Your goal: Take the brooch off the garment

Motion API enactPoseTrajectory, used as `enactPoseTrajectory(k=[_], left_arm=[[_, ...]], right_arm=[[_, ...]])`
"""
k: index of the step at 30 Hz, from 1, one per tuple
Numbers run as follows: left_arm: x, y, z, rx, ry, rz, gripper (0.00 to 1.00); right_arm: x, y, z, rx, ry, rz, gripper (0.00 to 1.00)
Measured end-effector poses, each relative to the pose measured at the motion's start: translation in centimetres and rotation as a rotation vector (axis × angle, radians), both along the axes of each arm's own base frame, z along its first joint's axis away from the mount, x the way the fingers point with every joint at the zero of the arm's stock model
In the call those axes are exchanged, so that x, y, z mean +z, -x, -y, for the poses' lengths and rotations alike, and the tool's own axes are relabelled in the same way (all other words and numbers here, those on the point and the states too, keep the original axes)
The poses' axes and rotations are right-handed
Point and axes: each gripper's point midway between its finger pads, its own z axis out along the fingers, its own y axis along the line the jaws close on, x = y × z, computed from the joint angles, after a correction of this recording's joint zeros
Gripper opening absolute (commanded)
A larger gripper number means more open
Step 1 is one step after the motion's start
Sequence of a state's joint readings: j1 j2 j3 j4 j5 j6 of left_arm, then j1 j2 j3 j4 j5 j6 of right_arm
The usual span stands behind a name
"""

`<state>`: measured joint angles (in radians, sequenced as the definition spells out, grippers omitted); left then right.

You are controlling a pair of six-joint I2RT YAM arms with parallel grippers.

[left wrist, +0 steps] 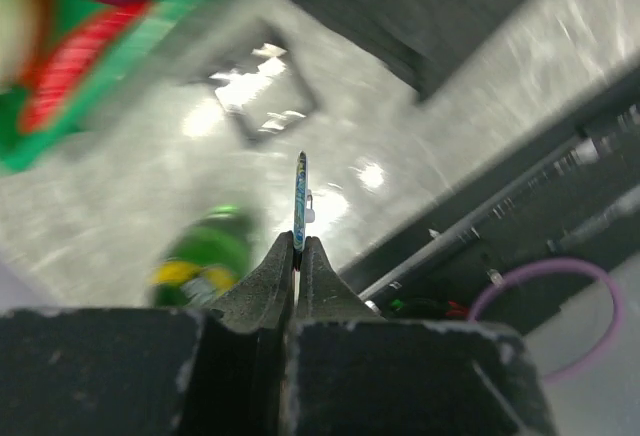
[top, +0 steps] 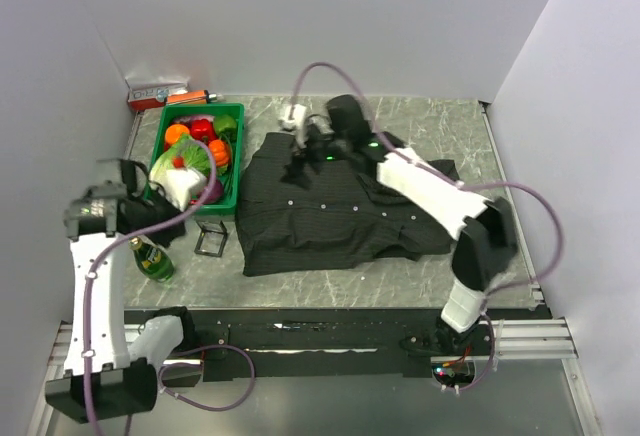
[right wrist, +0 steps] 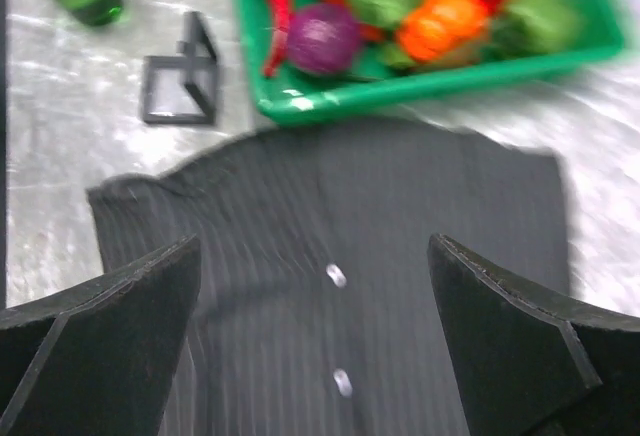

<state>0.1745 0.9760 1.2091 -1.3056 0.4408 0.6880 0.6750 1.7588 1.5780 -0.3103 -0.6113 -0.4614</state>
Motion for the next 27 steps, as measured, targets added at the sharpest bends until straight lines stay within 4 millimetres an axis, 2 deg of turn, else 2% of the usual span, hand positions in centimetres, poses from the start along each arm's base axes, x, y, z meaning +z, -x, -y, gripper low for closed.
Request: enactPoseTrajectory(k=[2,4,6,10,12,15,21,27], left_arm=[[-2.6,1.2,1.4,-0.073,0.005,-0.072,0.01],[-5.2,1.6,2.1,-0.123,-0.018,-0.129,0.01],[-7.8,1.5,2.4,-0.152,-0.059,-0.166,0.01],[-11.5,0.6,1.7,-0.149,-0.163,-0.155,0.01],[-12.6,-0.1,1.4,-0.149,-0.211,-0.12,0.01],[-13.9,-1.4,1.2,-0.166,-0.285,-0.038,0.01],[-14.2,-4.3,0.8,-0.183,-0.406,0.139,0.01],[-15.0,-6.3,0.0,-0.172,-0.495,0.15,0.01]], right_arm=[[1.0,0.2,2.2,-0.038,-0.004,0.01,1.0],[0.8,0.8,3.1,-0.059,0.008,0.001,1.0],[-0.3,1.4,3.9,-0.082,0.028,-0.031,1.0],[-3.5,3.1,6.1,-0.13,0.085,-0.102,1.0],[-4.6,4.0,7.3,-0.149,0.111,-0.118,1.0],[-4.9,4.7,8.5,-0.174,0.131,-0.111,1.0],[-3.7,3.7,9.7,-0.22,0.129,-0.05,1.0],[-3.7,2.8,10.6,-0.255,0.134,-0.047,1.0]])
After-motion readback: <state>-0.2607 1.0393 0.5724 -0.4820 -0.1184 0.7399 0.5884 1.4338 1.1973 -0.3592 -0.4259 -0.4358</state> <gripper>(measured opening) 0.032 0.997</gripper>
